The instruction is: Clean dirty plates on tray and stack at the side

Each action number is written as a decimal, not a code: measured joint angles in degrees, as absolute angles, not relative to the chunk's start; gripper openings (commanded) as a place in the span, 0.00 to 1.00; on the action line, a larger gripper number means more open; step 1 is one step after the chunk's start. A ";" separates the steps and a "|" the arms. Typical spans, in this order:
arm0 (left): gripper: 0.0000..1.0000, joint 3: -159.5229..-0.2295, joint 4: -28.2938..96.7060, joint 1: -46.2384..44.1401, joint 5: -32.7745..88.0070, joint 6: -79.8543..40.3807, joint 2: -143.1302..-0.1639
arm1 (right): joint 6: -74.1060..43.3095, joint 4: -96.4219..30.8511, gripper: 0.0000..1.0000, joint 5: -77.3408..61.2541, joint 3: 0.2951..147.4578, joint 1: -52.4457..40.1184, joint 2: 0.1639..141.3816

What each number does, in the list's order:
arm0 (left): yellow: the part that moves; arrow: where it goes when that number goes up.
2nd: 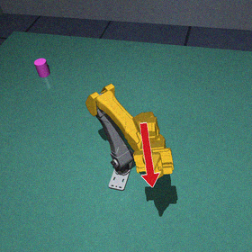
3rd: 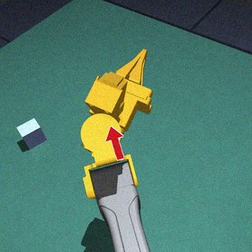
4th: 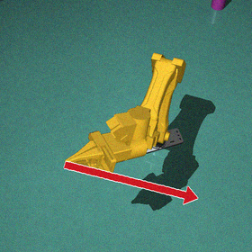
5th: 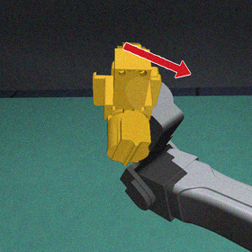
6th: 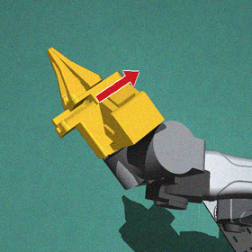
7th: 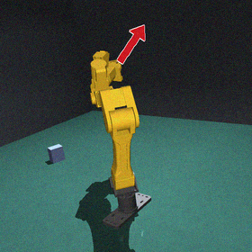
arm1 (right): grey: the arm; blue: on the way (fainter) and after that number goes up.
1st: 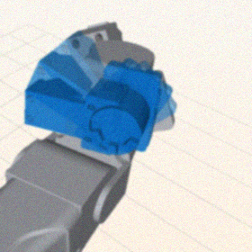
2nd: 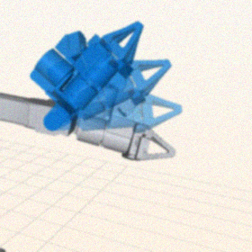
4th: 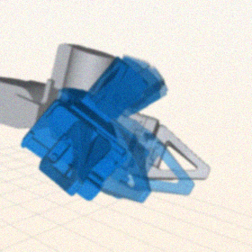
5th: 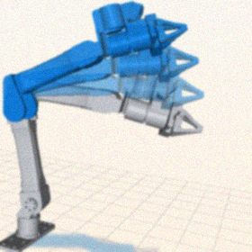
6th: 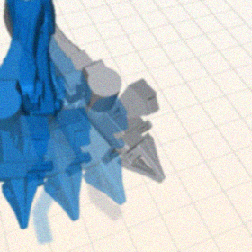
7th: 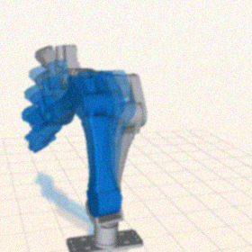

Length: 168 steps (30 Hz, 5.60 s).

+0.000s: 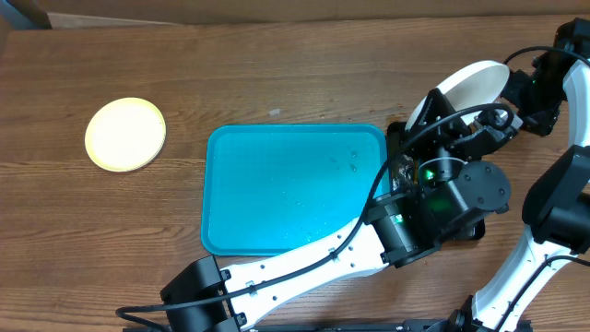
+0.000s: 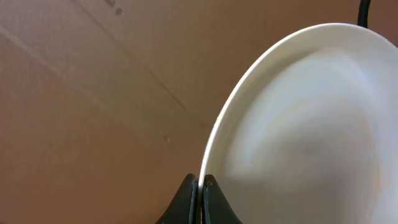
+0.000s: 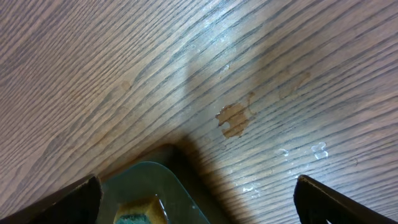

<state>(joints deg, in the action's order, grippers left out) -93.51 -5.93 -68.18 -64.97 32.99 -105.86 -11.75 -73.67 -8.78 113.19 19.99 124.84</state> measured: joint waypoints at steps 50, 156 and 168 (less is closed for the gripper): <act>0.04 -94.04 54.26 30.30 6.81 -27.16 -105.86 | -11.77 -73.63 1.00 -8.80 113.19 19.99 124.84; 1.00 -88.79 51.48 25.69 28.53 -14.96 -108.03 | -11.77 -73.45 1.00 -8.80 113.06 19.66 88.84; 1.00 -88.79 51.48 25.69 28.53 -14.94 -108.03 | -9.45 -66.92 1.00 2.57 111.68 7.11 60.95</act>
